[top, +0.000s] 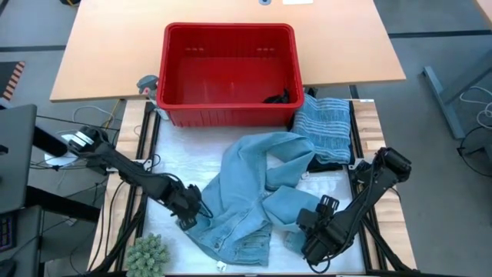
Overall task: Fold Laundry from Bin
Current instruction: Fold the light blue pants
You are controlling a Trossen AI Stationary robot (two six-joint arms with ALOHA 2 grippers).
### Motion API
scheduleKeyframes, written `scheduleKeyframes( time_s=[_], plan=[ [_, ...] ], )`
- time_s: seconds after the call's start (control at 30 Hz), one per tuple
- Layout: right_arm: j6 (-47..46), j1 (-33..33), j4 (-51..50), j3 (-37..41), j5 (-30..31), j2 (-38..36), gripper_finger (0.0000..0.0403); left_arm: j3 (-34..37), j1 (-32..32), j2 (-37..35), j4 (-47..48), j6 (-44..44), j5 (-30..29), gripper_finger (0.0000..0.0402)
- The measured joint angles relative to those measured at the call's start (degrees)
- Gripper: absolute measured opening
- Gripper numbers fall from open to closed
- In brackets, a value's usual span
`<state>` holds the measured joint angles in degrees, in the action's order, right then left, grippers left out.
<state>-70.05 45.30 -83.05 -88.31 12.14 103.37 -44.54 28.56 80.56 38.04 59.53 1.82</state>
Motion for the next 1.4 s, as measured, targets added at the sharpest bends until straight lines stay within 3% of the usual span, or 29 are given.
scheduleKeyframes(
  time_s=[0.1,0.23,0.47,0.6,0.77,0.93,1.0,1.13,1.23,1.4],
  plan=[
    [-0.58,-0.63,0.8,0.02,0.0,0.0,0.0278,-4.77,-2.77,-1.26,12.63,-5.62,-1.81,0.001],
    [-0.4,-1.8,2.25,0.02,0.26,0.0,0.0278,-11.15,-8.17,-1.95,26.79,-13.37,-8.74,0.0005],
    [0.07,-4.15,4.39,0.02,0.59,0.0,0.0278,-15.09,-22.58,-1.93,37.7,-34.14,-23.36,0.0004],
    [0.46,-5.01,4.49,0.02,0.61,0.0,0.0278,-17.12,-31.15,-1.93,41.35,-37.69,-32.14,0.0013],
    [2.48,-5.2,4.6,0.02,0.61,0.0,0.0278,-25.06,-34.67,-2.35,44.19,-41.82,-27.73,0.0062],
    [6.16,-5.18,5.23,0.02,0.61,0.0,0.0278,-33.13,-33.73,-2.35,44.54,-48.0,-27.01,0.0137],
    [7.37,-5.14,5.58,0.02,0.61,0.0,0.0278,-36.38,-33.48,-2.28,45.34,-46.64,-27.16,0.0167],
    [10.74,-4.47,5.51,0.02,1.54,0.0,0.0278,-40.18,-30.25,-3.57,36.05,-37.62,-16.13,0.0201],
    [11.98,-4.37,5.18,0.02,2.56,0.0,0.0278,-40.34,-20.89,-3.67,30.27,-32.9,-12.96,0.0202],
    [11.68,-4.39,5.51,0.02,4.81,0.0,0.0278,-39.67,-0.5,2.83,29.47,-23.8,-20.38,0.0196]
  ],
)
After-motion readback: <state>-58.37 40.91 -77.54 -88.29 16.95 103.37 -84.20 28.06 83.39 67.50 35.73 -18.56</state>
